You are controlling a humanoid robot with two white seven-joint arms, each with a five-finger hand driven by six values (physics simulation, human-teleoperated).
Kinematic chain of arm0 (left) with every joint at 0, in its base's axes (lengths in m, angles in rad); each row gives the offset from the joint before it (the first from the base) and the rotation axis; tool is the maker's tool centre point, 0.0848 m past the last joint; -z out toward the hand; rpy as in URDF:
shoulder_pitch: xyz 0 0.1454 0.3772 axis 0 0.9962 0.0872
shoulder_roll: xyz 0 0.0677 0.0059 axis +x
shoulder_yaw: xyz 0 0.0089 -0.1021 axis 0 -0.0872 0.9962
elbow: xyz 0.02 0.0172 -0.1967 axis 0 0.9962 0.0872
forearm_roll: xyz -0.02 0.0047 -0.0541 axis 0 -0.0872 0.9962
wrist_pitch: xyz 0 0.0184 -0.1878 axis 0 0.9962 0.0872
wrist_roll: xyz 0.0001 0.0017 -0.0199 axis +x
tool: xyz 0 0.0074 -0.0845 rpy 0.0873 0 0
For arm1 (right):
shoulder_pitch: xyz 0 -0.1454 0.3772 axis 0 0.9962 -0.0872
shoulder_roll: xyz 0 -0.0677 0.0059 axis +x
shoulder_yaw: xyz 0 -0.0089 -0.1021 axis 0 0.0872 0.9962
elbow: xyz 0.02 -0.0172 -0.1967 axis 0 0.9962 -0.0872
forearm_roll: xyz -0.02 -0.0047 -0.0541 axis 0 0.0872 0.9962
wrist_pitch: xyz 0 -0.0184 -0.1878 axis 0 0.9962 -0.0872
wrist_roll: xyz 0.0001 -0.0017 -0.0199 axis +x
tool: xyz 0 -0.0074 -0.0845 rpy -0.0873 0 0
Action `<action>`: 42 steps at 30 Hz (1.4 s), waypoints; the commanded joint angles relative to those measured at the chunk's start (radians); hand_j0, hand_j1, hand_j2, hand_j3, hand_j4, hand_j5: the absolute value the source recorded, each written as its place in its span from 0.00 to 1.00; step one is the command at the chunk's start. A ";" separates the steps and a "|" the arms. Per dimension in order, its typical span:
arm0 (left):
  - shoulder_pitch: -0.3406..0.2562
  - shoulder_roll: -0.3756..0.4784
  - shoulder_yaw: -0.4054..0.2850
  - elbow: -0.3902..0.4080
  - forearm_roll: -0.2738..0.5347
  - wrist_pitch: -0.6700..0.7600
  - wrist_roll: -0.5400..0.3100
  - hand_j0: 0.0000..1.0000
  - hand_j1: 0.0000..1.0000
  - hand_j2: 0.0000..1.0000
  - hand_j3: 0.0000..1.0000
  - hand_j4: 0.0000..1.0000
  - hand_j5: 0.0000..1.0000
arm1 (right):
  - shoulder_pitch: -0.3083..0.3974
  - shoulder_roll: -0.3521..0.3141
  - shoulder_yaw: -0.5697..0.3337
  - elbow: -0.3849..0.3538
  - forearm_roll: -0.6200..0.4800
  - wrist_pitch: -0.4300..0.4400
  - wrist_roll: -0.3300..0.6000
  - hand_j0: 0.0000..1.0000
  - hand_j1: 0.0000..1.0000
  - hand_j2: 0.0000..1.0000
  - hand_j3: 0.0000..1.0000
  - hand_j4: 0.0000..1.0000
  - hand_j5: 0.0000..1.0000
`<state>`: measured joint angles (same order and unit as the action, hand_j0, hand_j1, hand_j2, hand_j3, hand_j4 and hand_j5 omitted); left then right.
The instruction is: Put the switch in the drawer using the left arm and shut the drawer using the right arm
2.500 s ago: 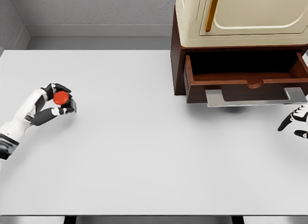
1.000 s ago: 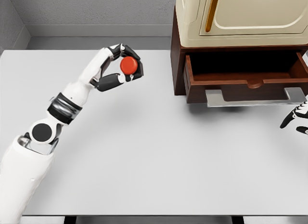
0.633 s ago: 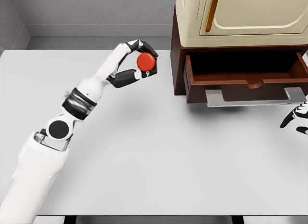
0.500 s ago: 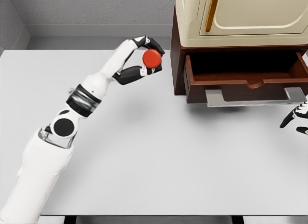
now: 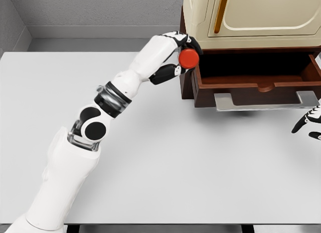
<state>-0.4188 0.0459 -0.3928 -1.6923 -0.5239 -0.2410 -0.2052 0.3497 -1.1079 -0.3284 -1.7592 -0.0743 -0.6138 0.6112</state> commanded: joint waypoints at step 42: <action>-0.190 -0.046 -0.201 0.125 -0.243 0.114 0.007 0.75 0.75 0.75 0.75 0.75 0.75 | 0.002 0.002 0.008 0.000 -0.007 0.003 0.000 0.57 0.57 0.57 0.57 0.57 0.57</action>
<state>-0.6090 -0.0001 -0.5944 -1.5666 -0.7683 -0.1272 -0.1985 0.3513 -1.1059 -0.3220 -1.7592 -0.0744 -0.6138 0.6112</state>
